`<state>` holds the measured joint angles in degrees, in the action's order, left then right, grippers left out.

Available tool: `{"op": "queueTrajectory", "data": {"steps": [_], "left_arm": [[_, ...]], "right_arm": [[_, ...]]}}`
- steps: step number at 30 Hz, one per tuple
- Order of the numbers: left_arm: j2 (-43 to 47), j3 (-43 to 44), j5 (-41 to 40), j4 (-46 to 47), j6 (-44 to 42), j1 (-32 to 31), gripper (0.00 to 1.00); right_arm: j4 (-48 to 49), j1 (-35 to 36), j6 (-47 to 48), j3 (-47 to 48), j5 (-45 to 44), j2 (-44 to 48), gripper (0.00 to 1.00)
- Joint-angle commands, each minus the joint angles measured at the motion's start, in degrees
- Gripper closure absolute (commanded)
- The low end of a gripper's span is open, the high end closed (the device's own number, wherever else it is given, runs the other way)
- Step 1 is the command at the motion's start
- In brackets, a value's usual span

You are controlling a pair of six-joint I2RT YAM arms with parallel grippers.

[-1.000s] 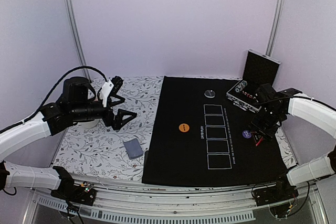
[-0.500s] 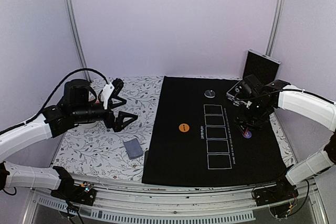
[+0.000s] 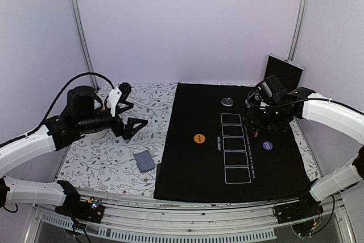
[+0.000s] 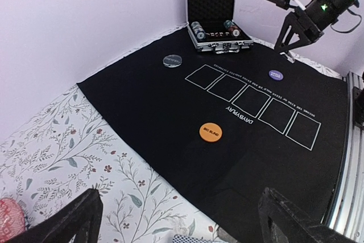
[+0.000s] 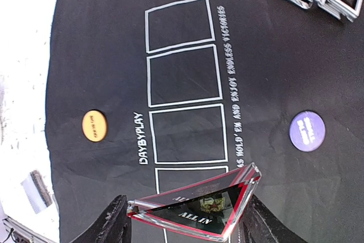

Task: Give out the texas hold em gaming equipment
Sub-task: Place the all-in button on the poker table mat.

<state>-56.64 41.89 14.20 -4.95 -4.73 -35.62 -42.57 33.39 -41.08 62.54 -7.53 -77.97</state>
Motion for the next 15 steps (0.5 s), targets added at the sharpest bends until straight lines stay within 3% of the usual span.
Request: {"op": "queueTrajectory", "data": {"steps": [1, 8, 15], "left_arm": [[-0.32, 2.53, -3.98, -0.03, 0.89, -0.98, 0.02], [-0.42, 5.77, -4.68, 1.13, 4.3, -1.01, 0.02], [-0.32, 4.69, -7.96, 5.61, 3.09, -0.9, 0.02]], "right_arm": [[4.49, 0.54, 2.26, 0.25, 0.59, 1.54, 0.8], [6.39, 0.54, 4.3, -0.71, 1.59, 2.72, 0.8], [-4.45, 0.48, 2.16, 0.07, -3.11, 0.76, 0.8]]}}
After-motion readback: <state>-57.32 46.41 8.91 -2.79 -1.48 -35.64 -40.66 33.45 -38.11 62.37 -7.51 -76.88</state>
